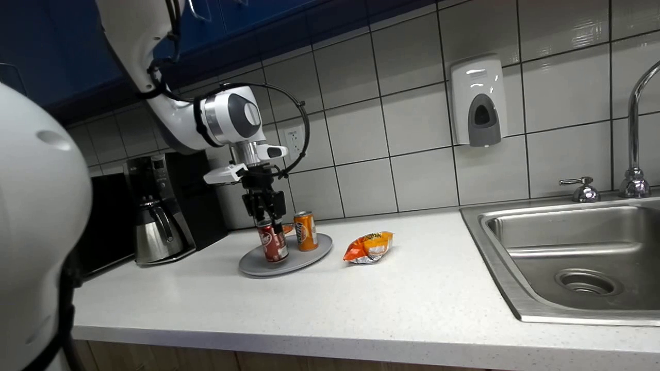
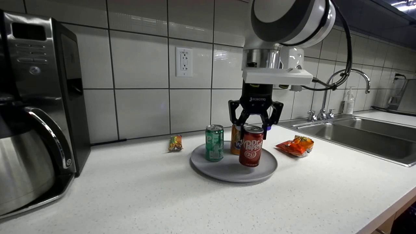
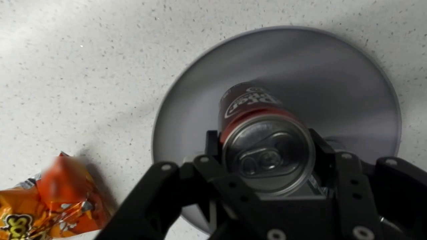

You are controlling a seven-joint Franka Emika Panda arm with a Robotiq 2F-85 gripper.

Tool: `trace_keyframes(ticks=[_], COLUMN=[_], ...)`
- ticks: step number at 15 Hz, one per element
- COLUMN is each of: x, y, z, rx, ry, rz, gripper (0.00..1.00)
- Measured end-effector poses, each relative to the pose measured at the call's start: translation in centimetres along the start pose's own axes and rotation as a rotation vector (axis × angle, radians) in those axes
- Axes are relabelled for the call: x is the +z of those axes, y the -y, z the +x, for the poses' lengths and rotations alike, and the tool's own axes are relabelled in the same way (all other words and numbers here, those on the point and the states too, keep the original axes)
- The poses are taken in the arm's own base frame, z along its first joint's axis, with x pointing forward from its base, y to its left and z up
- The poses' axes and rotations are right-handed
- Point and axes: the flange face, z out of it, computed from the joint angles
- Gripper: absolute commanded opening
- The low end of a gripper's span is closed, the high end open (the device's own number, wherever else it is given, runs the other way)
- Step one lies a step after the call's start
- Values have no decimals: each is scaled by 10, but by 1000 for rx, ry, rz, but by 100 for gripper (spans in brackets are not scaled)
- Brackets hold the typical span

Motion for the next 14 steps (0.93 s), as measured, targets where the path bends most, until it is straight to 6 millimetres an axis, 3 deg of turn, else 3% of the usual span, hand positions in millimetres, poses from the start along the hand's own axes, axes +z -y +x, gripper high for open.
trace_keyframes(ticks=[7,8,11,14], x=[13,14,14,9], y=[2,2,2,3], z=[20,21,24,28], rx=[13,14,17,18], ry=[13,15,14,3], rz=[-5,-6,-6,0], gripper=[40,88,100,100])
